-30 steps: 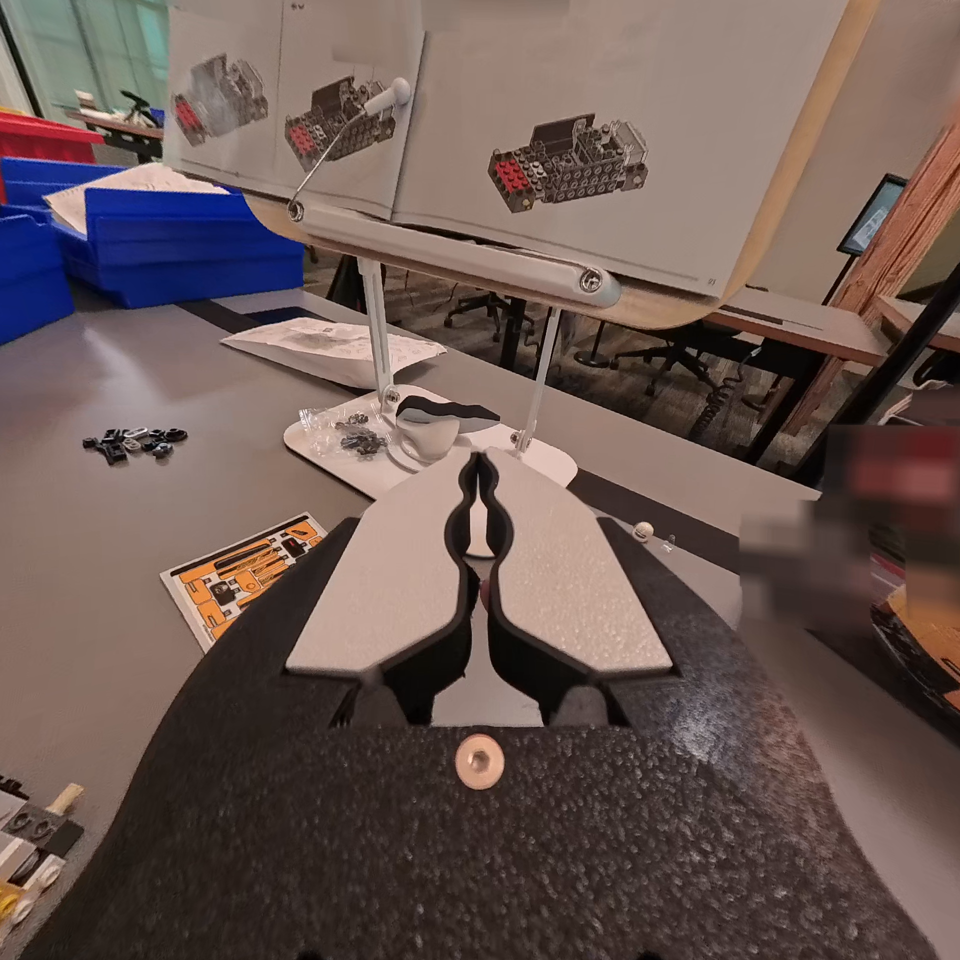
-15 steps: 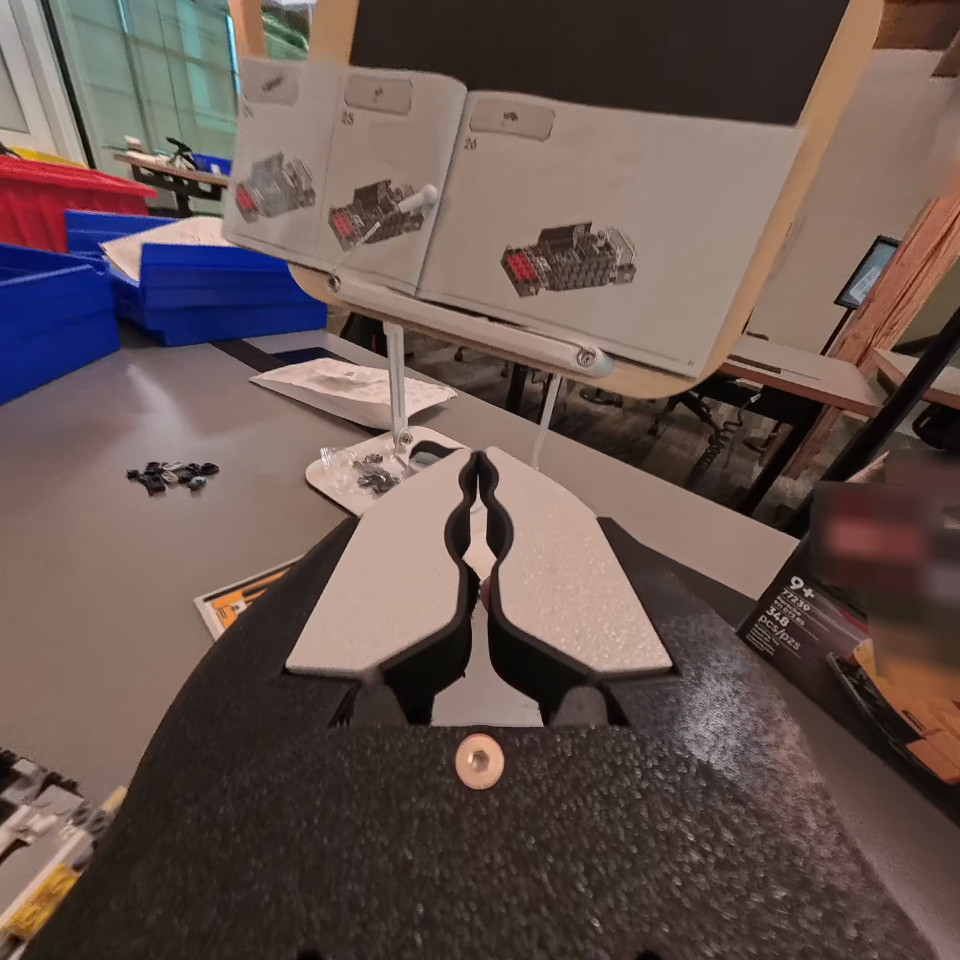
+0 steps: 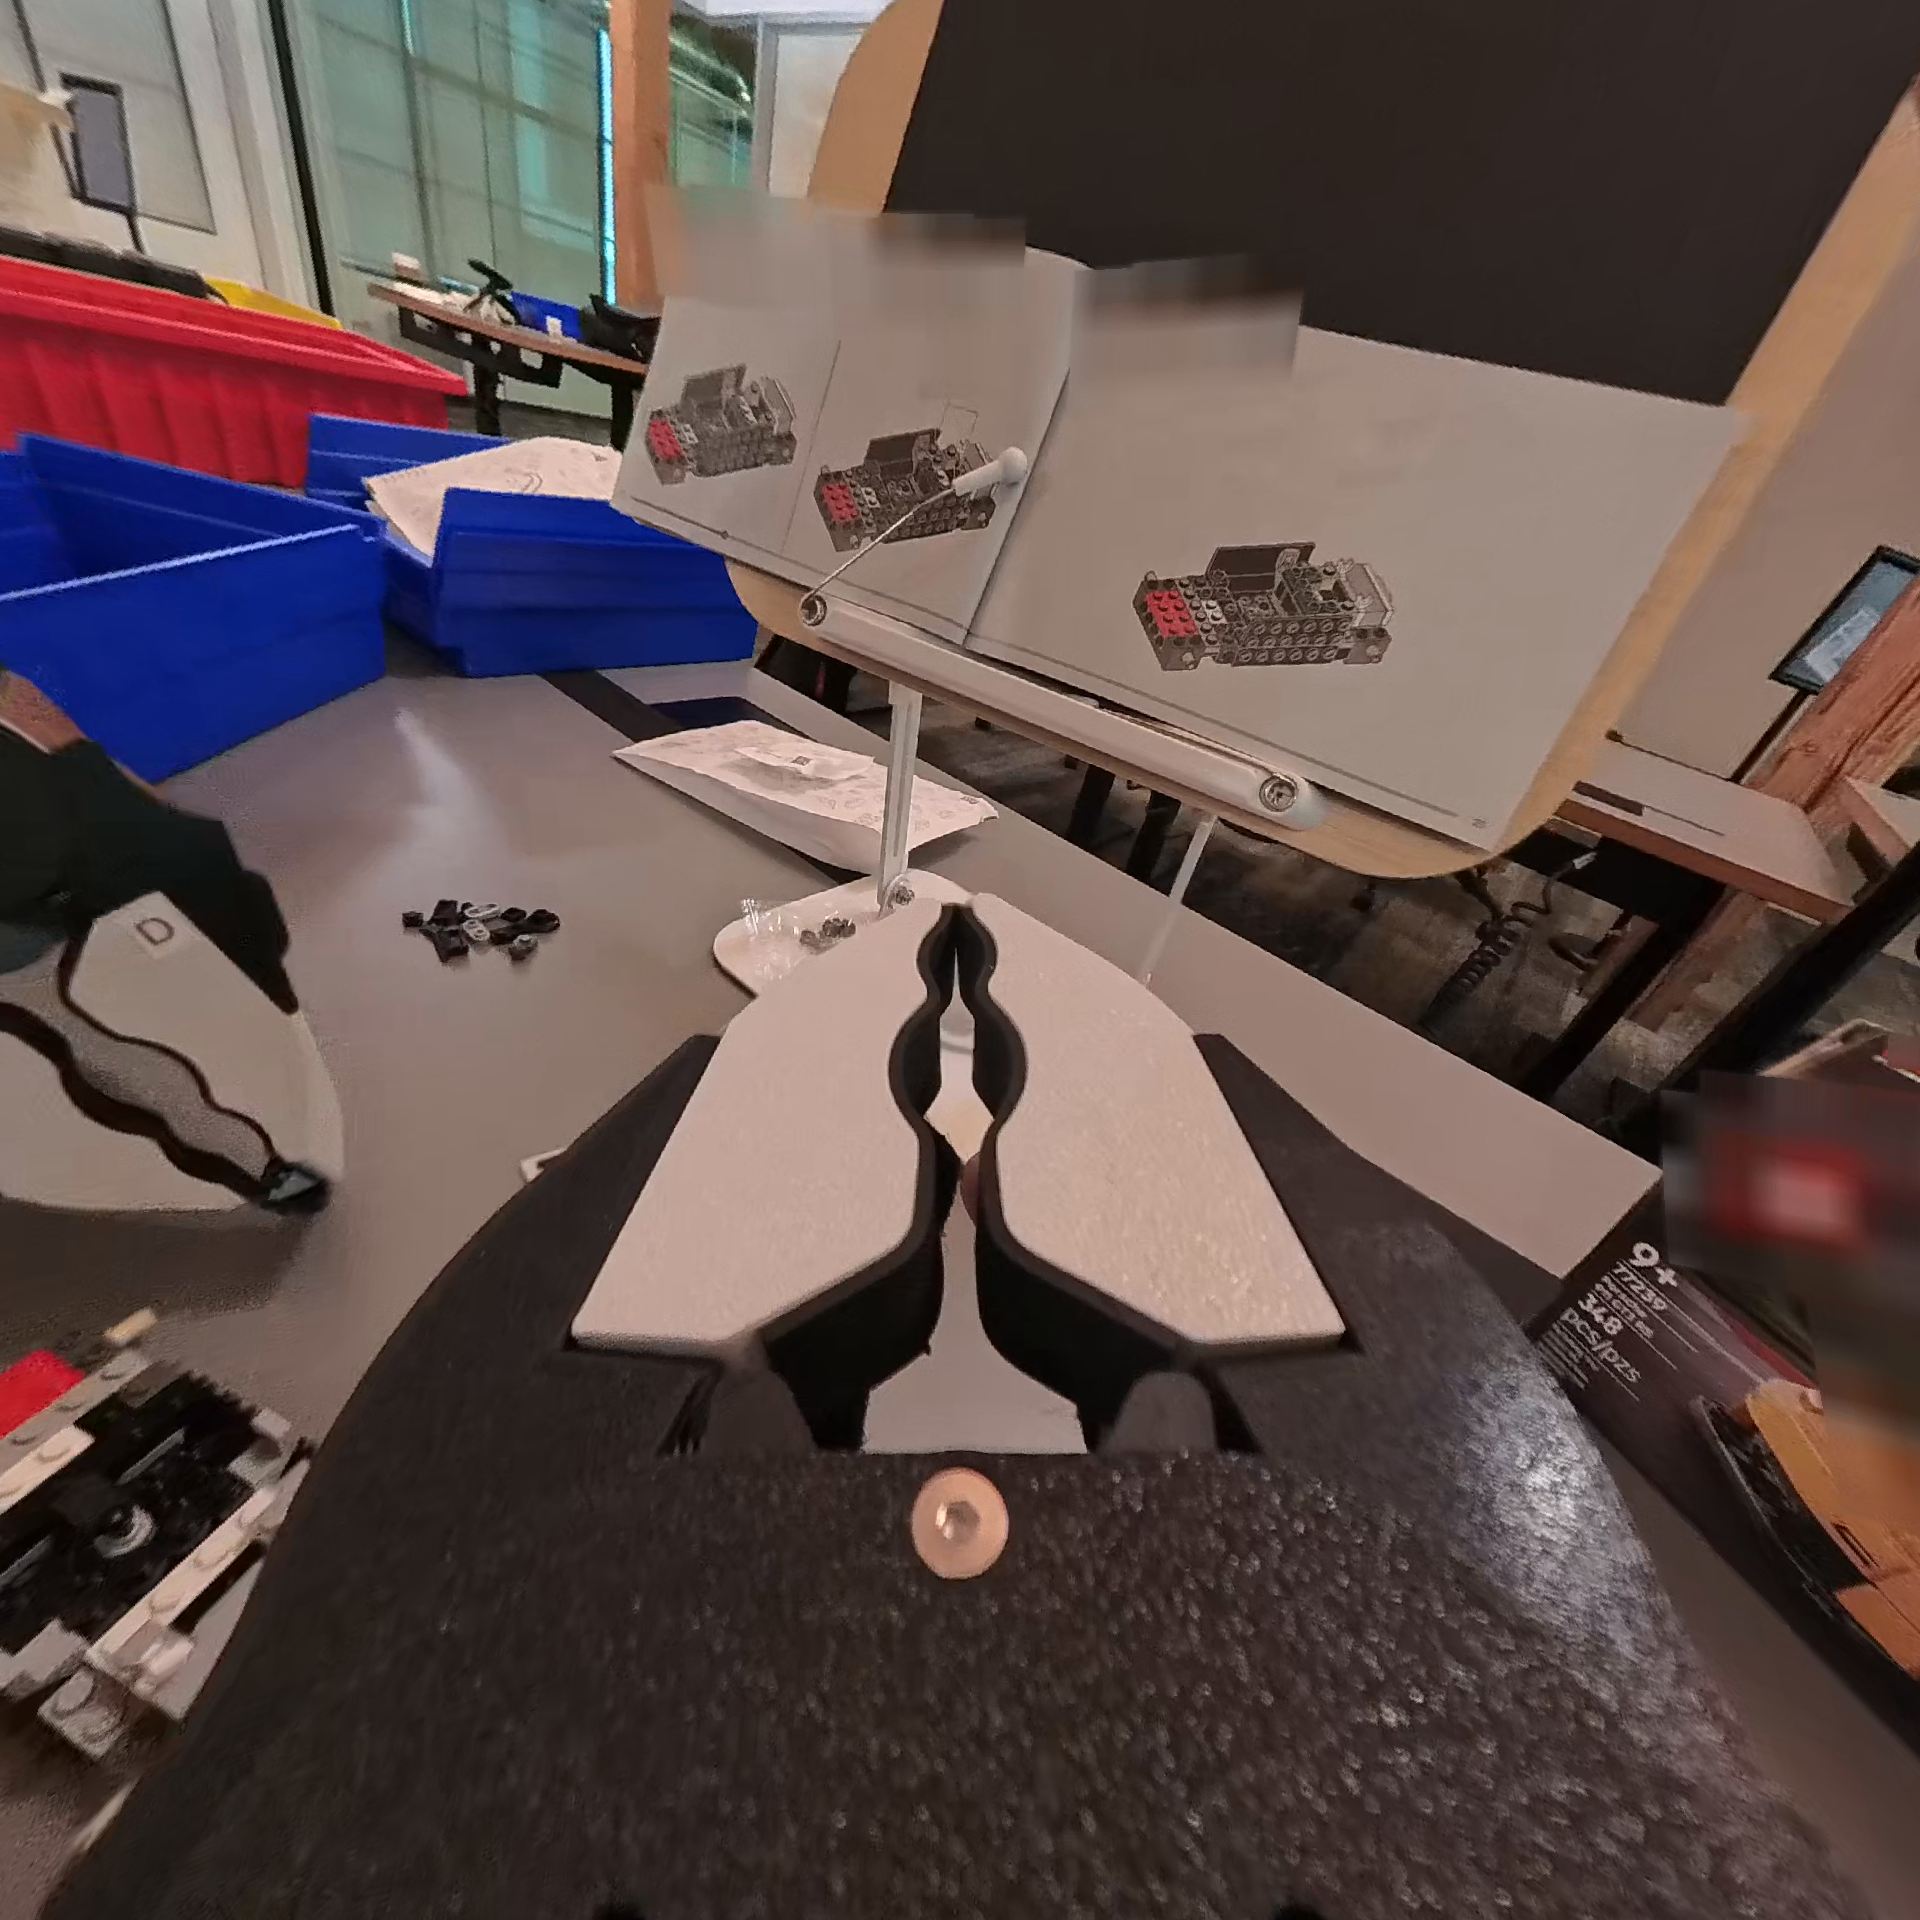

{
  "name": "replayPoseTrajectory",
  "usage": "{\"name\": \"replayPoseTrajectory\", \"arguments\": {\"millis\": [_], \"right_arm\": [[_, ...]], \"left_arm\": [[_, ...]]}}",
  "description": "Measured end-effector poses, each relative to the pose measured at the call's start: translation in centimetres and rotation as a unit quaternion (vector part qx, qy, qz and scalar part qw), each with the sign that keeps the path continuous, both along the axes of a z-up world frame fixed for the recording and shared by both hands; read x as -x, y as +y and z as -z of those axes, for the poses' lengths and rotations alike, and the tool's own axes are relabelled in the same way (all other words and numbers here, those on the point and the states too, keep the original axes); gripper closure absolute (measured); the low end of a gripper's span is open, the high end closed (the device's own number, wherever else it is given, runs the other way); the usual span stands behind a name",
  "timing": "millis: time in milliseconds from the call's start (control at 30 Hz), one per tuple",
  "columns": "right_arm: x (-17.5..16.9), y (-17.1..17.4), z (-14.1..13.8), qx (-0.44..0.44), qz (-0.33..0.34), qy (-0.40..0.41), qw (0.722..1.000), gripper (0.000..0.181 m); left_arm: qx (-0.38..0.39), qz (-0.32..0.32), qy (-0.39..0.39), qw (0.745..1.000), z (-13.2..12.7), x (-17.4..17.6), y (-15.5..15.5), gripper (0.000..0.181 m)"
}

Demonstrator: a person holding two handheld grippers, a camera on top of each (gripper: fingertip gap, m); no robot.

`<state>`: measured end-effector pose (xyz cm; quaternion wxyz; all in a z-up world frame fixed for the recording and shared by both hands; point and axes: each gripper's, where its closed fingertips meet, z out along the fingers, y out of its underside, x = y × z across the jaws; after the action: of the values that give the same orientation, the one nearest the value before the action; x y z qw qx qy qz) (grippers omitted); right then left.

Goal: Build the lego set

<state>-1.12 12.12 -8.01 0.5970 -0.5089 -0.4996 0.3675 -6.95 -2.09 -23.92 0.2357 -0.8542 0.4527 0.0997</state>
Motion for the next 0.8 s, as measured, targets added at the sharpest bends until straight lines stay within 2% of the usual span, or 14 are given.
{"name": "replayPoseTrajectory", "arguments": {"millis": [133,233,367,467,533,600,733,800], "right_arm": [[-0.6,-1.2,2.4,0.024,-0.042,-0.051,0.998,0.181],[-0.7,-2.6,5.5,0.021,-0.084,-0.12,0.989,0.181],[-0.4,-3.7,7.6,0.041,-0.116,-0.164,0.979,0.176],[0.6,-4.3,10.1,0.08,-0.133,-0.217,0.964,0.156],[1.6,-4.5,12.7,0.087,-0.143,-0.282,0.945,0.135],[2.7,-4.6,14.8,0.072,-0.156,-0.338,0.925,0.12],[5.6,-4.1,16.3,0.074,-0.19,-0.407,0.89,0.104],[6.5,-3.9,17.3,0.072,-0.205,-0.457,0.862,0.099]], "left_arm": [[0.033,0.019,-0.044,0.998,1.1,-2.1,-1.0,0.171],[0.05,0.002,-0.106,0.993,0.7,-2.4,-1.8,0.143],[0.001,-0.042,-0.24,0.97,-4.9,-1.2,-2.5,0.133],[-0.073,-0.104,-0.254,0.959,-9.2,3.8,-3.4,0.138],[-0.115,-0.154,-0.237,0.952,-11.1,8.0,-4.7,0.14],[-0.146,-0.218,-0.2,0.944,-12.4,12.9,-6.7,0.143],[-0.166,-0.345,-0.147,0.912,-13.9,22.4,-12.1,0.144],[-0.163,-0.397,-0.129,0.894,-14.0,26.2,-14.9,0.145]]}}
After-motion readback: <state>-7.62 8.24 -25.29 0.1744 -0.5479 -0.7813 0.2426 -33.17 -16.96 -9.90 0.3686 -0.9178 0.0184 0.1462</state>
